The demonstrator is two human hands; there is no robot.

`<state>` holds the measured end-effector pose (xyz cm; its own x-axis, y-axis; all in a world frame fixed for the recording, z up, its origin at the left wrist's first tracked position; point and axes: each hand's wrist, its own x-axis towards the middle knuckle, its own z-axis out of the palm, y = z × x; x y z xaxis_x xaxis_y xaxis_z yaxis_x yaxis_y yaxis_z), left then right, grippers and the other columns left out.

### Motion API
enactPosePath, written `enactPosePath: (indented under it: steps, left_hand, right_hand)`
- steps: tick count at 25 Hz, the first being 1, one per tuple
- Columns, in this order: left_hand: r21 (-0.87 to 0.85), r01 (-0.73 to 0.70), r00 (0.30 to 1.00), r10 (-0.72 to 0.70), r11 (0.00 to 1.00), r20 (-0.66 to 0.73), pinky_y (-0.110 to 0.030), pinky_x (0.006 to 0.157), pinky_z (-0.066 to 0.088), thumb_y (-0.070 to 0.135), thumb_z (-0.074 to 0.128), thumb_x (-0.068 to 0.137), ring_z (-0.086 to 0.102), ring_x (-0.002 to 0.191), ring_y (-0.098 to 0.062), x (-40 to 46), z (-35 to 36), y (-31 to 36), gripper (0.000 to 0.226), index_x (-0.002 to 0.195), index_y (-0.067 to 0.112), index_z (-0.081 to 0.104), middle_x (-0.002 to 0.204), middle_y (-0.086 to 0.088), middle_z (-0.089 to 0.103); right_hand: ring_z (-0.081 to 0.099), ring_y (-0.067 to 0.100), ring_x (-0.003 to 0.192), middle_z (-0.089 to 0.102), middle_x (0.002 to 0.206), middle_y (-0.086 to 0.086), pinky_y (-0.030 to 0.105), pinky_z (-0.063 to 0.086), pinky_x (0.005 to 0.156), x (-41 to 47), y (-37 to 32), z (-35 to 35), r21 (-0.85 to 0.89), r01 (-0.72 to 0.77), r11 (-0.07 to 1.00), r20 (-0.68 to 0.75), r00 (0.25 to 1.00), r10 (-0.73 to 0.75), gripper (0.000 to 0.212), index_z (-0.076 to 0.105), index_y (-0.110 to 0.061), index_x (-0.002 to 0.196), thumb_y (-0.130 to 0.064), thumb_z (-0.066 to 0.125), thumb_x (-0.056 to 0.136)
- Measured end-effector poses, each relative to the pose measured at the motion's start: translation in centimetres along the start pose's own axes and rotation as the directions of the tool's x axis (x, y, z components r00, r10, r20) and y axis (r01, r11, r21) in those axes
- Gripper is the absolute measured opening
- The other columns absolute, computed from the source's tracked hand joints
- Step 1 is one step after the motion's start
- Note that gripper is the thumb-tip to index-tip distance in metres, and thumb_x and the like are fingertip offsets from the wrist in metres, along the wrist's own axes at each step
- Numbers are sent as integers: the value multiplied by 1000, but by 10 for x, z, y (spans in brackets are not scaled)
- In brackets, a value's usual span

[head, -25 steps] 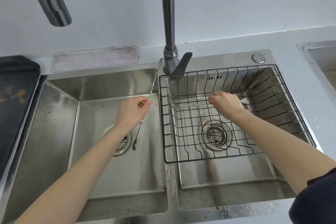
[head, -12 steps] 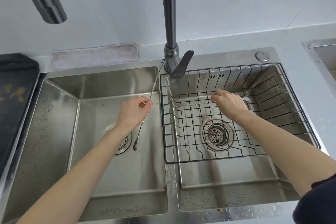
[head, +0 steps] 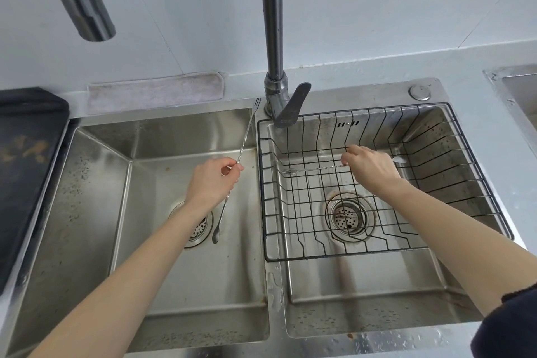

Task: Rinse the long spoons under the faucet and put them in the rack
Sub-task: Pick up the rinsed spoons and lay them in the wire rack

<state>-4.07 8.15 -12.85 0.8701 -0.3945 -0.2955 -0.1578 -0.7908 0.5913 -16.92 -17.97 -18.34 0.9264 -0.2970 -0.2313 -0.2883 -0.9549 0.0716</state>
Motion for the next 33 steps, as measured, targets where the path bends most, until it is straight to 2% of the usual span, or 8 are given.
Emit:
enactPosePath:
  steps: [3,7,12,16,20,23,27,33]
  left_hand:
    - [-12,12,1000,-12,1000,1,-11,57,41,20,52,87,52,35,9,-1,0,0,17,79,25,66,57,14,56]
    - [-26,20,1000,-20,999,2,-5,49,40,21,53,87,53,37,10,-2,-2,0,17,74,26,64,57,15,56]
    - [-58,24,1000,-24,998,-5,-26,64,49,17,51,87,55,50,-5,-7,-4,3,18,81,22,67,59,12,57]
    - [-146,7,1000,-9,989,-13,-24,57,52,17,55,87,54,37,4,-10,-7,7,13,80,18,66,57,8,56]
    - [-277,2,1000,-1,961,4,-8,38,48,15,58,88,52,34,8,-16,-10,10,6,86,14,64,59,3,55]
    - [-427,44,999,-33,903,35,-9,41,51,12,57,89,54,34,6,-23,-14,15,5,90,9,61,62,-1,55]
    - [-578,76,997,-42,812,72,-9,45,52,8,54,90,58,35,4,-37,-18,25,9,82,7,57,65,-4,55]
    - [-674,83,996,-40,734,79,-10,49,55,7,55,89,61,49,-5,-58,-18,34,6,92,4,60,70,-6,57]
  right_hand:
    - [57,29,104,58,112,8,31,36,58,1,1,1,10,-11,1000,9,1000,11,31,57,-11,110,5,45,86]
    - [57,29,103,59,111,7,31,36,59,1,0,-1,23,-16,1000,8,1000,16,32,57,-12,111,4,45,86]
    - [56,30,104,60,110,10,34,40,63,0,-7,-6,100,-33,994,-36,999,37,34,58,-11,114,2,43,87]
    - [55,32,106,60,110,12,39,47,73,-9,-22,-22,253,-67,965,-96,991,94,27,59,-9,113,-8,44,91]
    - [58,30,100,62,105,9,35,46,68,-23,-56,-44,459,-25,888,-192,973,127,23,62,-10,107,-17,45,93]
    - [62,26,91,65,101,5,38,53,71,-35,-87,-63,622,21,783,-191,973,126,22,63,-14,101,-26,48,91]
    - [59,14,82,65,85,-7,32,50,78,-51,-124,-87,775,12,632,-80,994,78,24,65,-19,98,-38,58,85]
    - [55,12,73,60,75,-11,37,53,81,-68,-146,-88,812,29,584,-90,993,76,17,64,-18,91,-31,64,81]
